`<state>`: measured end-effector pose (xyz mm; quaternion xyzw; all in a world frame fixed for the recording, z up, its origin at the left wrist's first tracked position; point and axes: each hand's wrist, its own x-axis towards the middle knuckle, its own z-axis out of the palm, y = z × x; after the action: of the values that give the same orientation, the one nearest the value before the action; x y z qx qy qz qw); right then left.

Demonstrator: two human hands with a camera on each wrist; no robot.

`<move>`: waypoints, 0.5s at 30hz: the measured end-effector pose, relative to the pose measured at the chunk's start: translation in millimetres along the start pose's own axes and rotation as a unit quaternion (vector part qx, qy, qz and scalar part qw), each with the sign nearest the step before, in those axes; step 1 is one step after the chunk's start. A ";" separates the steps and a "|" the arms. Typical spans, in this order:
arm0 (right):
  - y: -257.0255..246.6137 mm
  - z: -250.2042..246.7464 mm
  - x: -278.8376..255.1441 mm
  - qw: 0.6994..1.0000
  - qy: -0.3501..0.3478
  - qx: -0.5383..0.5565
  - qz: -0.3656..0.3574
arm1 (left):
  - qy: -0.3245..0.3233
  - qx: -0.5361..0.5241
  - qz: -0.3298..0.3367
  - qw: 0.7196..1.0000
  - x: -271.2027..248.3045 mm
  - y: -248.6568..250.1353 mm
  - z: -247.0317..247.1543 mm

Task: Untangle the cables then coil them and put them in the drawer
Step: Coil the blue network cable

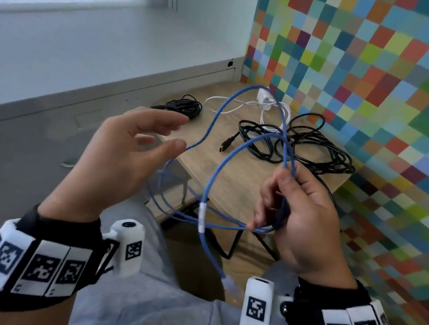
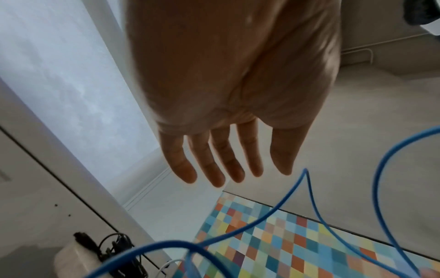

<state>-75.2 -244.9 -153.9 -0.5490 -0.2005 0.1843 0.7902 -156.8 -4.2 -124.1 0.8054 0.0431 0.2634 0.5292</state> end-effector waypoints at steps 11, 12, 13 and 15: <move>-7.2 2.4 3.9 0.990 0.061 0.129 0.005 | -0.274 0.151 -0.014 0.950 -18.2 10.0 41.7; -7.2 1.1 4.3 0.989 0.062 0.133 0.003 | -0.283 0.166 -0.014 0.945 -18.8 7.9 46.4; -7.6 0.2 4.4 0.989 0.064 0.135 0.000 | -0.289 0.183 -0.013 0.940 -19.0 5.6 50.3; -8.2 -2.0 4.9 0.988 0.071 0.137 -0.003 | -0.285 0.219 -0.002 0.933 -18.6 2.0 54.3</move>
<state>-69.4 -246.6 -146.2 -0.4464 -0.1187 0.1684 0.8708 -147.6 -56.6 -145.7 0.9423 -0.0516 0.0058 0.3307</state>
